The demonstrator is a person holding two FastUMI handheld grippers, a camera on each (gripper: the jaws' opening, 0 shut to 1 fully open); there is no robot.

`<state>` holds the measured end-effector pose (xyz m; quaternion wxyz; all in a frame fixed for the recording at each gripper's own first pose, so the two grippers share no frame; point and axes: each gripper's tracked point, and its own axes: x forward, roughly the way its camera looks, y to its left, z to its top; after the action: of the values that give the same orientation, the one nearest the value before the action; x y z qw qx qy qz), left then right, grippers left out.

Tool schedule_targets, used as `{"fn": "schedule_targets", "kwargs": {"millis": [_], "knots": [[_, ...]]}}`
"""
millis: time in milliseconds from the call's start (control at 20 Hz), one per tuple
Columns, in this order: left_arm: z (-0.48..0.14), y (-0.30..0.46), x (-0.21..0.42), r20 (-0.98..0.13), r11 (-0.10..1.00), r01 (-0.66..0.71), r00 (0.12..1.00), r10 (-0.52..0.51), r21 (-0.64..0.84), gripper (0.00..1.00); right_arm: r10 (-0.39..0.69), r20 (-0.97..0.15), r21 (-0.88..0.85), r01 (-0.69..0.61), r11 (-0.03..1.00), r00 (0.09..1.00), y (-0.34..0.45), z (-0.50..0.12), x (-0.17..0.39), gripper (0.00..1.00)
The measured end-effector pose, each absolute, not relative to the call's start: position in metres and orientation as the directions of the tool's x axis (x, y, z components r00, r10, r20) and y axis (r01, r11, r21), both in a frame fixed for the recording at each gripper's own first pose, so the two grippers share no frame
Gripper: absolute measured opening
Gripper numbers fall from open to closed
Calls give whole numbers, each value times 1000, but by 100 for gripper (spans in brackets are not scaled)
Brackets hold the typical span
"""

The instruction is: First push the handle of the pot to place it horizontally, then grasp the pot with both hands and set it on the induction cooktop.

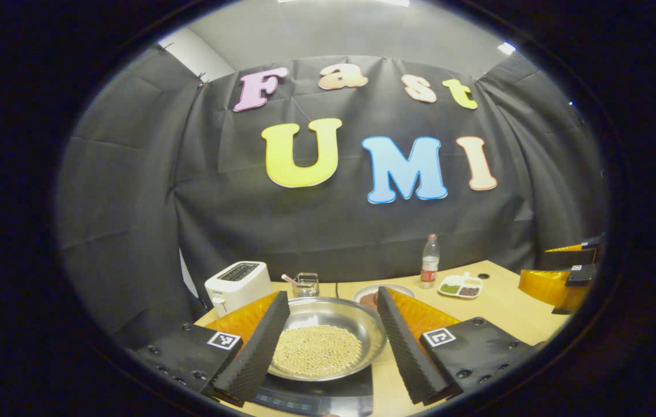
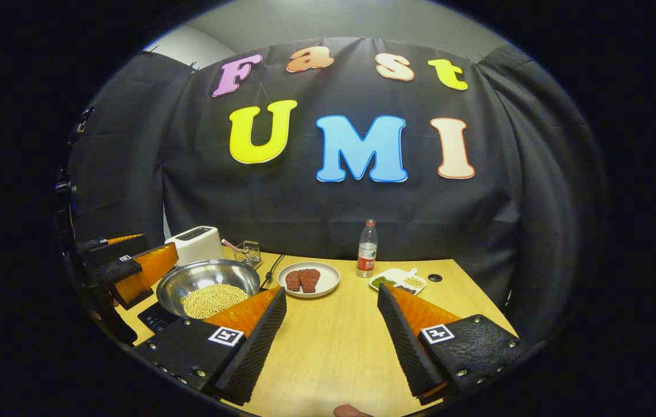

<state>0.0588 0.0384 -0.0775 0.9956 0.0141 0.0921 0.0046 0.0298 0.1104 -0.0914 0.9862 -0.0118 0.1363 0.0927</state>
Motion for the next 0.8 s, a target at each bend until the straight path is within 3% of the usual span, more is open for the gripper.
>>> {"fn": "schedule_targets", "kwargs": {"millis": [50, 100, 450, 650, 800], "knots": [[-71, 24, 46, -176, 1000, -3, 984, 9, 31, 94, 179, -263, 6, -184, 983, 948, 97, -88, 19, 95], [-64, 10, 33, -167, 1000, 1, 986, 3, 29, 98, 180, -253, 12, -183, 983, 951, 85, -84, 8, 96], [-28, -53, -36, -106, 999, 37, 994, -36, 5, 100, 152, -211, -10, -158, 987, 966, 15, -64, -51, 96], [-11, -68, -46, -75, 997, 73, 995, -72, 16, 100, 129, -142, 3, -130, 992, 981, 4, -44, -62, 95], [0, -67, -48, -55, 997, 79, 995, -79, 2, 93, 128, -110, 8, -128, 992, 986, 6, -32, -65, 95]]}}
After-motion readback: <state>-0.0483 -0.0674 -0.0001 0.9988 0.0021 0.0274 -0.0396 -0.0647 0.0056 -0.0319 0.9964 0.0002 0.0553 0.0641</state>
